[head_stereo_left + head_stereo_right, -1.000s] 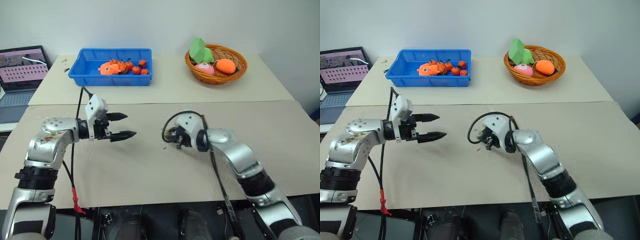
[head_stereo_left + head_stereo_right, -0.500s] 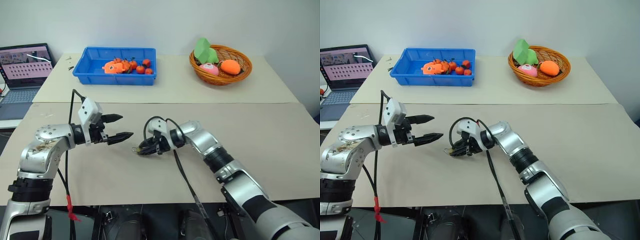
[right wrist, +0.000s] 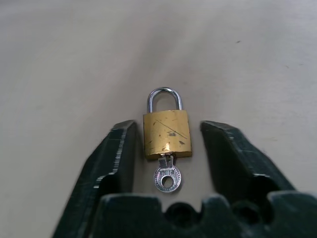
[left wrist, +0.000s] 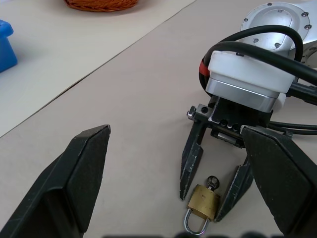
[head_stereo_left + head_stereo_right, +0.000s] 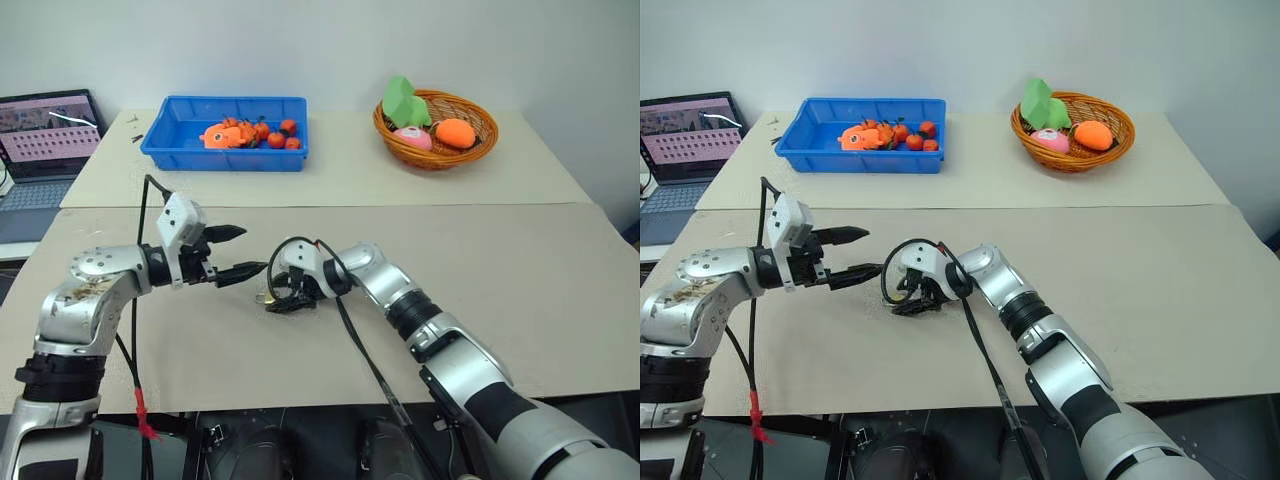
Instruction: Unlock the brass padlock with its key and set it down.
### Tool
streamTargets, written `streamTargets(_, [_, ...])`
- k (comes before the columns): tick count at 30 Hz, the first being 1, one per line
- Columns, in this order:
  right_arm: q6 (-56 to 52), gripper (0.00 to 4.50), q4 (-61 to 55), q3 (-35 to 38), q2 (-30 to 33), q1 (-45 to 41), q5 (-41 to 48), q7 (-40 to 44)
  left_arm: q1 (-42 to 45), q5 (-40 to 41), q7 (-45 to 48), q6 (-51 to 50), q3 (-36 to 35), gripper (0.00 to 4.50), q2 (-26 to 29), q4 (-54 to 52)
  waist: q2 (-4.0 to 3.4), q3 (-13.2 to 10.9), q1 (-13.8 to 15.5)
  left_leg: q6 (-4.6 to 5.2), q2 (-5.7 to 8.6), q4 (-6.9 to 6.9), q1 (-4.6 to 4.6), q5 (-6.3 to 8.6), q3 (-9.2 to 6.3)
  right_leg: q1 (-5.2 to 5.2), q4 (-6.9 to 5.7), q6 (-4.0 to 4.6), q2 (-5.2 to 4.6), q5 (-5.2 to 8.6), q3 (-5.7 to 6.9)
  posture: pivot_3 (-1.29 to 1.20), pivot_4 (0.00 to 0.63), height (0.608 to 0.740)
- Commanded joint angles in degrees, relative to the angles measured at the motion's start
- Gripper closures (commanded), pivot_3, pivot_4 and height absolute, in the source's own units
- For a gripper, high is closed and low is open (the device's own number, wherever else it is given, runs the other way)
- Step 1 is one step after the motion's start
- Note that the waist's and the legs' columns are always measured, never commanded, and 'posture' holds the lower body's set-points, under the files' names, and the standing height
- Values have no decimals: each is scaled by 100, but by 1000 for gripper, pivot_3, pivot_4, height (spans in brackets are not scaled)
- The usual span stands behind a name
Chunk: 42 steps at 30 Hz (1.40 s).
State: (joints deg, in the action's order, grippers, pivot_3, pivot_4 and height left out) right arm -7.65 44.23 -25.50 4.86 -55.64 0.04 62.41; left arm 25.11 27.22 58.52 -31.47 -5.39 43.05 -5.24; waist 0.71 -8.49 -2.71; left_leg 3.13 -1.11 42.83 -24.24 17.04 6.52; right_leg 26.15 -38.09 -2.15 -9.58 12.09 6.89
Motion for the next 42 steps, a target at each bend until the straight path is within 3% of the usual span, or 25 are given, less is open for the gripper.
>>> streamTargets(1, [-35,1015,-496,269,83,32,109,68,173,27,58,88,4,0,-9,42,0,0,2,0,0,0,-1,0,0,1,0,0,0,0,0,0,150,684])
streamTargets(6, [-574,1015,-1433,514,402,330,344,235,260,-3,208,213,113,0,-36,156,0,-1,17,0,1,-1,-5,0,0,2,4,0,0,0,2,0,150,684])
streamTargets(12, [-1966,1015,-3793,1138,1250,1392,955,104,320,-31,889,489,455,0,-5,440,0,-1,56,0,2,0,-7,0,-1,1,5,0,-2,0,5,0,150,684])
streamTargets(19, [-3702,1015,-6580,2103,1694,2899,1823,-974,471,-669,1769,1622,1052,0,-52,1653,0,0,82,1,1,-2,-3,1,3,0,7,0,-1,0,4,0,150,684])
streamTargets(31, [-4538,1015,-8153,3223,1094,3864,2251,-3187,1601,-1696,2586,3976,1595,0,-818,4485,2,-1,215,14,14,10,-9,7,3,-1,9,1,-4,-2,4,0,150,684])
streamTargets(42, [-4497,1015,-8310,3496,1244,3939,2511,-3848,1801,-2069,2919,4530,1677,0,-1125,5293,3,-1,185,21,14,8,-10,11,2,0,11,-1,-3,-1,4,0,150,684])
